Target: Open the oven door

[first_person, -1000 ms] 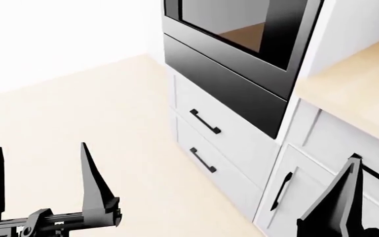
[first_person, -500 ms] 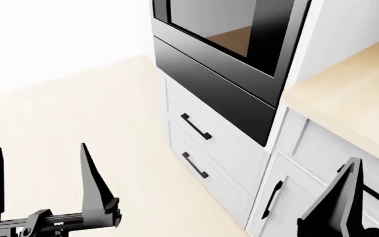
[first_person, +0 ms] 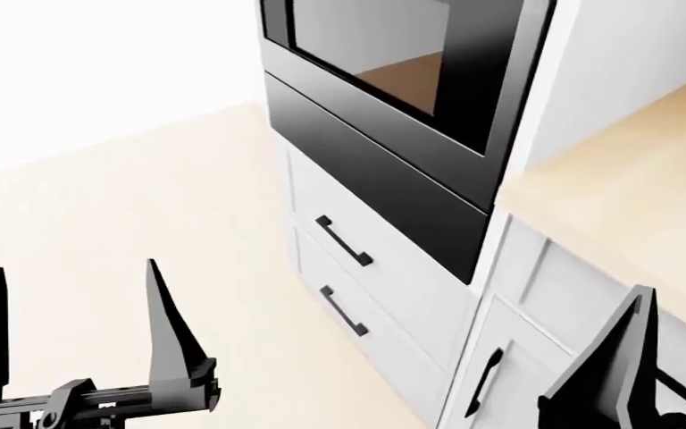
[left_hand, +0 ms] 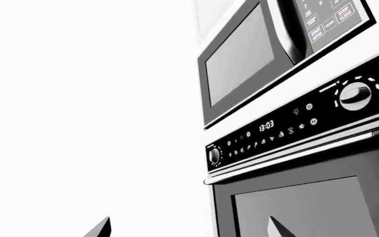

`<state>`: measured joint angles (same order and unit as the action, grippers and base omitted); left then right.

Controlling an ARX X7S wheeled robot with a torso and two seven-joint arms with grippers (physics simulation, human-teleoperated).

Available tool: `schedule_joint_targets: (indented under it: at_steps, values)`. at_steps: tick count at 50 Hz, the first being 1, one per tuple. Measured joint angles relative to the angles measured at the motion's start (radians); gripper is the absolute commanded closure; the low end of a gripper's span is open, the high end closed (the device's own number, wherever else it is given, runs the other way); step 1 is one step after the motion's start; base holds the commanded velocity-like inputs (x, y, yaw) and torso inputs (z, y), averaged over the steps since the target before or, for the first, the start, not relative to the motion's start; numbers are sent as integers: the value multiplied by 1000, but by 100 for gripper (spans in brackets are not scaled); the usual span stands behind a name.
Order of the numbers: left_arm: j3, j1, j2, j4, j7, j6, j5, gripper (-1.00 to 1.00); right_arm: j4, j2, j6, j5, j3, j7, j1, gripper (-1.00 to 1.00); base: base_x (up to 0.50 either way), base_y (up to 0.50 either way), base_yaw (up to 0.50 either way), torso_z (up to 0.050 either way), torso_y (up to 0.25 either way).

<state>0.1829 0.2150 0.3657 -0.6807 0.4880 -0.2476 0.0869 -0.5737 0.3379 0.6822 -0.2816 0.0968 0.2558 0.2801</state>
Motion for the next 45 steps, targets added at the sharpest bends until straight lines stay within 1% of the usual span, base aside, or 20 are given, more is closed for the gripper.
schedule_joint_targets:
  at_steps: [45]
  values:
    - [9, -3, 11, 0, 12, 2, -1, -100, 3, 10, 8, 4, 8, 11, -1, -100, 175, 103, 0, 0, 0]
